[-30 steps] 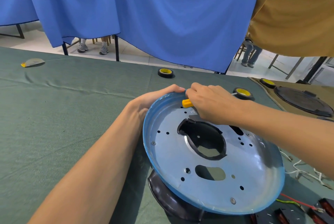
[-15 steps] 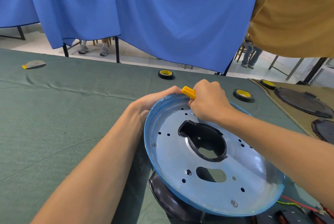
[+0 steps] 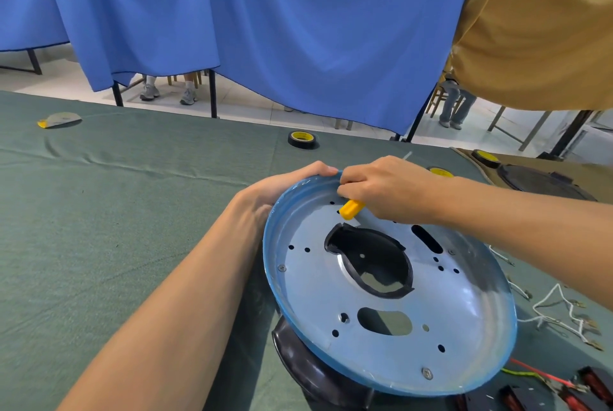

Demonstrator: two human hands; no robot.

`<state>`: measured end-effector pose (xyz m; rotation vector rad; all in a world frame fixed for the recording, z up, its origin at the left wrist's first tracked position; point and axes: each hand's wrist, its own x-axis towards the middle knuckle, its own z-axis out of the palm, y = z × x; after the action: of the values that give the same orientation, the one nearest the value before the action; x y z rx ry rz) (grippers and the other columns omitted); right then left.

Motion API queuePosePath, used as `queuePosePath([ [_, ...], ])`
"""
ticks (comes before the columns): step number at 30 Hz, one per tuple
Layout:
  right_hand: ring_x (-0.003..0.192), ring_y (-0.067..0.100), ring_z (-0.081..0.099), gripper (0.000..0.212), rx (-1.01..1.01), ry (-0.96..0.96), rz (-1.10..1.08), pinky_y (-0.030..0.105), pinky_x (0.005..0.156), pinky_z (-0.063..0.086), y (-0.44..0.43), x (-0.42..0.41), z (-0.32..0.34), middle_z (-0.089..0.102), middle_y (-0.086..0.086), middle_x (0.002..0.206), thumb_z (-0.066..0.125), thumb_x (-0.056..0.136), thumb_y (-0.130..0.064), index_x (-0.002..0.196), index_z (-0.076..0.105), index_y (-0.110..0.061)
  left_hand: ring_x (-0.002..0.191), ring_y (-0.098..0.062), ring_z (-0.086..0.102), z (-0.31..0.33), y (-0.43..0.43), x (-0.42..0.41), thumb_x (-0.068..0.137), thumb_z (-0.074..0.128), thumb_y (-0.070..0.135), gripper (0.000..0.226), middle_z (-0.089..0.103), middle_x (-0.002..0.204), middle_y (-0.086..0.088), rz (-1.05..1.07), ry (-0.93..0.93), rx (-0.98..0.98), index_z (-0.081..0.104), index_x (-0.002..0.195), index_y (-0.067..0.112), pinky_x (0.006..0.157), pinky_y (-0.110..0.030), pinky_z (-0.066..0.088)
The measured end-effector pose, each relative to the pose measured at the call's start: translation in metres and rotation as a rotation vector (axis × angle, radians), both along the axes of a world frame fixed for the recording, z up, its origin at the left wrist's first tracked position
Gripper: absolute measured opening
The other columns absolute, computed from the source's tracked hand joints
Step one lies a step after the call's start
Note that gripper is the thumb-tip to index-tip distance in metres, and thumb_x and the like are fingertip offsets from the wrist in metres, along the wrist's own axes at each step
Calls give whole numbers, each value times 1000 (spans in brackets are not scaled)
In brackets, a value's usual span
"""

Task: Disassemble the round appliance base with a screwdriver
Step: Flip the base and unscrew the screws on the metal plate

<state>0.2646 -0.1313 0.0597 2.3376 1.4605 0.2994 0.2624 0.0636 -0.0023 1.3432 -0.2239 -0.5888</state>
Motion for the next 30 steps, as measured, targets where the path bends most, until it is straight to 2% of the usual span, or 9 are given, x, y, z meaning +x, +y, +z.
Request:
queuePosePath([
  [4,74,23,57,14,354,237,-254,32,62,43,8,-4,-5,64,7,86,60,92,-17,90,72,-9,59,-10,62,1,0,-1,97,48,41,36,67,72,-2,29,2,46,70,84,15,58,-22,53],
  [8,67,33,59,12,539,281,-489,40,60,48,19,-4,-12,64,15,73,63,87,-14,80,69,-6,54,-9,57,3,-2,-4,94,48,36,36,61,64,2,6,32,20,68,68,20,55,-21,50],
  [10,70,37,61,8,515,270,-515,42,62,51,23,-4,-9,63,17,74,63,84,-10,81,68,-5,52,-9,55,2,-1,-5,93,49,35,39,59,63,2,18,49,11,67,63,19,54,-21,48],
  [14,73,29,60,7,342,221,-339,43,66,52,20,-7,-5,62,10,79,62,88,-15,86,67,-11,65,-14,57,3,-1,-6,95,49,39,29,62,79,-4,49,-22,37,62,89,14,68,-26,49],
  [18,85,26,57,14,341,268,-243,43,73,50,12,-6,-4,64,6,95,58,87,-7,94,69,-14,56,-10,58,5,-2,-6,97,47,37,36,63,68,-1,57,-34,43,68,77,16,57,-20,52],
  [21,73,30,56,12,500,303,-294,43,64,49,12,-6,-4,64,9,77,57,84,-6,80,67,-10,52,-8,58,6,-2,-7,98,44,35,45,63,64,1,29,-42,40,72,67,19,53,-17,50],
  [24,66,27,54,24,513,195,-425,33,55,37,15,-7,-8,57,5,67,60,87,-29,67,57,-17,54,-10,60,8,-1,-9,99,44,36,36,64,67,-1,26,-11,31,67,81,15,54,-20,50],
  [26,68,26,54,26,463,130,-502,30,56,33,17,-8,-12,53,2,69,62,87,-37,71,55,-19,56,-10,61,7,-2,-9,99,44,38,33,66,70,-1,26,-2,46,65,88,14,56,-21,51],
  [30,72,29,54,10,476,134,-555,31,58,34,24,-11,-13,46,2,69,63,87,-26,89,60,-16,59,-10,59,7,-3,-9,98,44,37,30,63,72,0,16,-12,35,63,86,16,60,-22,51],
])
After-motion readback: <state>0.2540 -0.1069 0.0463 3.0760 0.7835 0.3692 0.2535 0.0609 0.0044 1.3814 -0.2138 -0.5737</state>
